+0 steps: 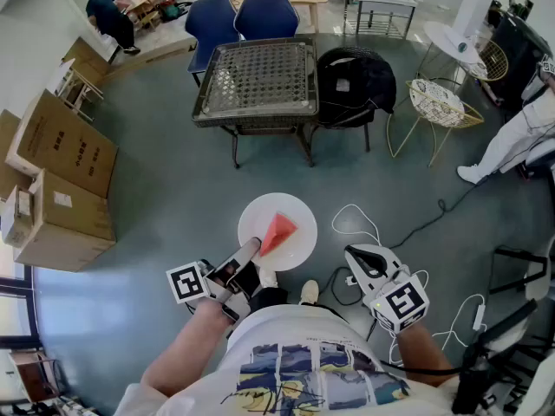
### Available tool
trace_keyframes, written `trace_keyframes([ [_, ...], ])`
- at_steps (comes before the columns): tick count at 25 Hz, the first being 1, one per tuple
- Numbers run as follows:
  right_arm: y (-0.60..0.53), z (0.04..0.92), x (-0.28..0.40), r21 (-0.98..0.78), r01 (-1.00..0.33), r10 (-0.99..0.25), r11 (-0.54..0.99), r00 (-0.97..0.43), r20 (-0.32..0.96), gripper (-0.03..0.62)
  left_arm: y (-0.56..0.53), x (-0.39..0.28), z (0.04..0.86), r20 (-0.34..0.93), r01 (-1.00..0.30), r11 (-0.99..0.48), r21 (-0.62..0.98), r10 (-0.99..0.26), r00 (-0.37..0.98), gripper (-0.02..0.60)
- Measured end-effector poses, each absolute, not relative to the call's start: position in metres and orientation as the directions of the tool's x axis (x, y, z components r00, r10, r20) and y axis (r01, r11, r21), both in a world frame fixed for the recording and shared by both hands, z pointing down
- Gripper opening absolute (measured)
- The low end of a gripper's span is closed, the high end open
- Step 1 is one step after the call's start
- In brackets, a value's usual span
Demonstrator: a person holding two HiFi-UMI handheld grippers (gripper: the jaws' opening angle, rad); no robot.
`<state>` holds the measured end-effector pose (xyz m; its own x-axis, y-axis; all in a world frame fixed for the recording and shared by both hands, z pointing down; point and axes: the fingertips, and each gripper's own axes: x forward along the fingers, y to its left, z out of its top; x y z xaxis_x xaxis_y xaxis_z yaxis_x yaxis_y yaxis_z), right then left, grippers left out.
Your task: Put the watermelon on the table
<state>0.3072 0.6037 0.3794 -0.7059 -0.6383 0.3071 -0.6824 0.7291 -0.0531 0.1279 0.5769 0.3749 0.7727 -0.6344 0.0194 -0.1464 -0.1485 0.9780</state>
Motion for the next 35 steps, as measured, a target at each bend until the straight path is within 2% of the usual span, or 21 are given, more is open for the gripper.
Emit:
trace_keyframes([
  [11, 0.600, 0.378, 0.312, -0.049, -0.675, -0.634, 0.736, -0.714, 0.298, 0.009, 0.576, 0.131, 0.369, 0.007, -0.136, -0.148, 0.980, -0.650, 0.760, 0.032],
  [18, 0.565, 0.381, 0.300, -0.126, -0.650, -0.597, 0.750, -0.746, 0.295, 0.012, 0.547, 0.115, 0.373, 0.012, -0.146, -0.143, 0.979, -0.674, 0.739, 0.032],
  [29, 0.470, 0.366, 0.226, -0.042, -0.638, -0.591, 0.769, -0.733, 0.337, 0.012, 0.449, 0.049, 0.373, -0.029, -0.102, -0.150, 0.983, -0.685, 0.728, 0.032],
  [35, 0.408, 0.351, 0.161, -0.004, -0.609, -0.574, 0.793, -0.750, 0.327, 0.012, 0.390, -0.011, 0.374, -0.012, -0.140, -0.159, 0.977, -0.702, 0.712, 0.032],
])
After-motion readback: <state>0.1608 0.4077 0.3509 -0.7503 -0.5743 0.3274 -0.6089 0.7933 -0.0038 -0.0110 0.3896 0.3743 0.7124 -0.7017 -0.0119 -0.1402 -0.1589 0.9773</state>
